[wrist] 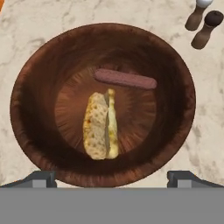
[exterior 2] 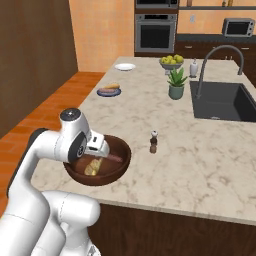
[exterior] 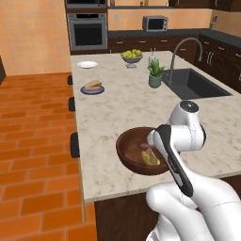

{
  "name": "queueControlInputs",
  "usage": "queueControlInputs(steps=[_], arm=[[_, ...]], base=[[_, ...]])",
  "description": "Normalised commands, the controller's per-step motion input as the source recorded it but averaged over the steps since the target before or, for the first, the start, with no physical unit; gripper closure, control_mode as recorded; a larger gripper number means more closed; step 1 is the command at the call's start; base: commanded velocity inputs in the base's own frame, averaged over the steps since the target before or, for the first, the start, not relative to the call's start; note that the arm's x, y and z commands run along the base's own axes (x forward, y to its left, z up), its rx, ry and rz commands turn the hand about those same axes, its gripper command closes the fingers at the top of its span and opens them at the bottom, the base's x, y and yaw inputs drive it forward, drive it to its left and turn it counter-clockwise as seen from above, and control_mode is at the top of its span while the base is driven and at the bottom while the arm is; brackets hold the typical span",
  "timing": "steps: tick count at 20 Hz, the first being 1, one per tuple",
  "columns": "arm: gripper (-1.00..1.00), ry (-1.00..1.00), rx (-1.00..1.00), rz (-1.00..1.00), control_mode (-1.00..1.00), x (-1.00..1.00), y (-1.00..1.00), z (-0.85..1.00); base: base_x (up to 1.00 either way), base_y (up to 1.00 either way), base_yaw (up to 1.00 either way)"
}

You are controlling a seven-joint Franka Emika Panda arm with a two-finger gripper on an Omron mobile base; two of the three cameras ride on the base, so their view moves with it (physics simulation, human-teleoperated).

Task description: Place one bun and one sausage from the bowl on each plate.

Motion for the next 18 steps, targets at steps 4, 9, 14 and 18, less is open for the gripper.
queueControlInputs(steps=[4,9,14,18], arm=[[-1.00,0.03,0.01,0.00,-1.00,0.36,0.00,-0.14],[-1.00,0.00,0.03,0.00,-1.00,0.21,0.00,-0.34],[-1.00,0.00,0.03,0.00,-1.00,0.10,0.00,-0.39],[-1.00,0.00,0.01,0.00,-1.00,0.10,0.00,-0.28]], base=[[0.00,0.00,0.00],[0.00,0.00,0.00],[0.00,0.00,0.00],[0.00,0.00,0.00]])
